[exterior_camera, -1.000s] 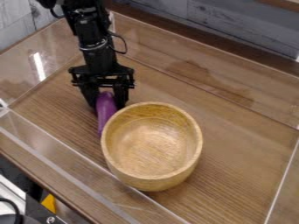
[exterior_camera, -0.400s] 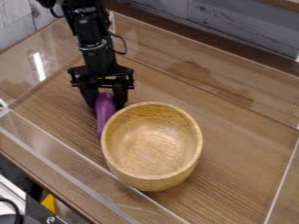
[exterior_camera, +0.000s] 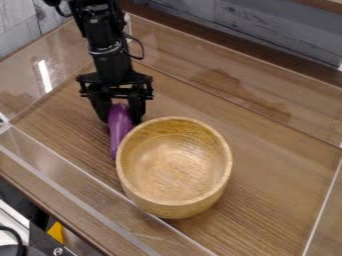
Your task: Put the purple eggplant in the brown bowl
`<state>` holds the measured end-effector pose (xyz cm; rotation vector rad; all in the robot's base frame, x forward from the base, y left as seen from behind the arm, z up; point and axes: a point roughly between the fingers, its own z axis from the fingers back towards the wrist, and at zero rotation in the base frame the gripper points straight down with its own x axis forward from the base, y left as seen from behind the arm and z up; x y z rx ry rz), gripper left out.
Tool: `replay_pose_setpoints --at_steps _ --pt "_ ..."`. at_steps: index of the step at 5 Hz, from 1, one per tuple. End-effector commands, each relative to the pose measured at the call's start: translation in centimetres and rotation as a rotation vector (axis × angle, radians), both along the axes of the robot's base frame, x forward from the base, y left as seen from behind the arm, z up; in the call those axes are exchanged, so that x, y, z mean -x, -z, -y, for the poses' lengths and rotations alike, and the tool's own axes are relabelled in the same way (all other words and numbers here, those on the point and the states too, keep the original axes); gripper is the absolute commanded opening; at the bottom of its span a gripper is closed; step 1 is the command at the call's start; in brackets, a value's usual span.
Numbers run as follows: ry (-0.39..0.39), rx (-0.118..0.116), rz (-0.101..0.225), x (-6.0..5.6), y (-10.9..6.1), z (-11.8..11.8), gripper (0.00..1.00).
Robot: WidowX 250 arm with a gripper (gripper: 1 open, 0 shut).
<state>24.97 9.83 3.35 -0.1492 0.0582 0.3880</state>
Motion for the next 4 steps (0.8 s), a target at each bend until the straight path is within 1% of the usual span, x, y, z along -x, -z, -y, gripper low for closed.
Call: replay_pose_setpoints --at_steps 1,4 --pt "-0.002 -0.03 0.057 -0.48 -2.17 0.03 0.0" --pt "0.001 -0.033 0.051 -0.09 -3.09 0.52 0.0"
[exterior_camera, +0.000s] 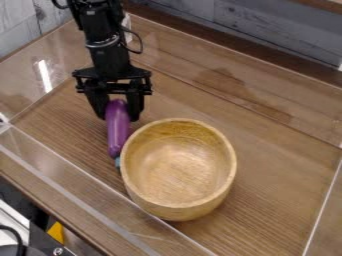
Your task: Put the purple eggplant in the brown bowl
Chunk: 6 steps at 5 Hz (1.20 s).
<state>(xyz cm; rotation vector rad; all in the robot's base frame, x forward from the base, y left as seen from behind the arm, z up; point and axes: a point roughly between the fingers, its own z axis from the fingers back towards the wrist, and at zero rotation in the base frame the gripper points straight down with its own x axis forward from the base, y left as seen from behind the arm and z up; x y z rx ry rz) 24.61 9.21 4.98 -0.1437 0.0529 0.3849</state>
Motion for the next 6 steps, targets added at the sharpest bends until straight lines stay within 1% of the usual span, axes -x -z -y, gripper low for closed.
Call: replay_pose_setpoints --at_steps 1,4,6 --pt "0.004 -0.028 0.044 -0.3 -1.8 0.3 0.0" --pt "0.035 -0.029 0.033 0.3 -2.8 2.2 0.0" --pt "0.056 -0.029 0.025 0.7 -3.1 3.1 0.0"
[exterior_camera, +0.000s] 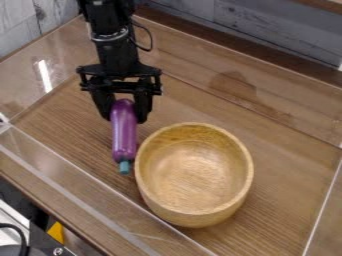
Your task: Put the purple eggplant in the brown bowl
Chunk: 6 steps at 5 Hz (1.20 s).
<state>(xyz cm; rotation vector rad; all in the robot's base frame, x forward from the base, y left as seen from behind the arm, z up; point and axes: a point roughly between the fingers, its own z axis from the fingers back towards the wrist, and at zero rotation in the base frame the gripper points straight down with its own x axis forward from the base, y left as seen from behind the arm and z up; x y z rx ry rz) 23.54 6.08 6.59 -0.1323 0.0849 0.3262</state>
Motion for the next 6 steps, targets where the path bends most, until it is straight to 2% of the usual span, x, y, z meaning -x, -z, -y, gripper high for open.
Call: replay_pose_setpoints --at_steps 1,4,6 --pt "0.004 -0.024 0.052 -0.3 -1.6 0.3 0.0" --pt "0.057 -0.027 0.041 0.1 -1.3 1.8 0.0" --pt "0.074 -0.016 0.043 -0.2 -2.0 3.3 0.0"
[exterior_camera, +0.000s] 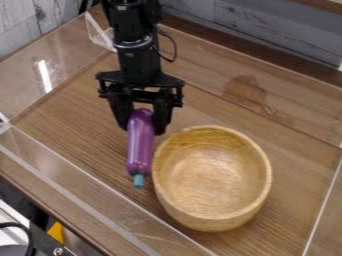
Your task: Put the purple eggplant in the brown bowl
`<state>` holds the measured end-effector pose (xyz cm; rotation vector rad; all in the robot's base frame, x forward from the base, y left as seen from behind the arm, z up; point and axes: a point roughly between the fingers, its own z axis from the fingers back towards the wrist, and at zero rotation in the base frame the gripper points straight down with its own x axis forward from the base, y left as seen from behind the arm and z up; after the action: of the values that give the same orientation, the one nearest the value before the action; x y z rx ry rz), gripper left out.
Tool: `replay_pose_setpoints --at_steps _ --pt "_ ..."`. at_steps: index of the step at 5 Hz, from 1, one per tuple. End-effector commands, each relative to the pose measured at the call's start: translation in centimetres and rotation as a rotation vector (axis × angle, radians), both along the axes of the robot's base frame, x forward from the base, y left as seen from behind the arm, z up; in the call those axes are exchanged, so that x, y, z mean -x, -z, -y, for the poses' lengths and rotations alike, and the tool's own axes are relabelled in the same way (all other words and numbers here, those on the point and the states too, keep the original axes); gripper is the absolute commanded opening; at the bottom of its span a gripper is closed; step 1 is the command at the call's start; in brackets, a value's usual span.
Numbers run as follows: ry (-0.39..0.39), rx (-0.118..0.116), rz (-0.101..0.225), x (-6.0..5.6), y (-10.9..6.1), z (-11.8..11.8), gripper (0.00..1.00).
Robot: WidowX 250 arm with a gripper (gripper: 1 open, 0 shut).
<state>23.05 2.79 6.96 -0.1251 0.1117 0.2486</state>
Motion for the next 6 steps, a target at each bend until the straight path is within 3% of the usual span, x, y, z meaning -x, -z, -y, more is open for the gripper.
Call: replay_pose_setpoints --at_steps 1,6 --pt "0.003 -0.011 0.069 -0.7 -1.8 0.4 0.0" --pt "0.048 -0.012 0.101 -0.4 -2.5 1.8 0.0"
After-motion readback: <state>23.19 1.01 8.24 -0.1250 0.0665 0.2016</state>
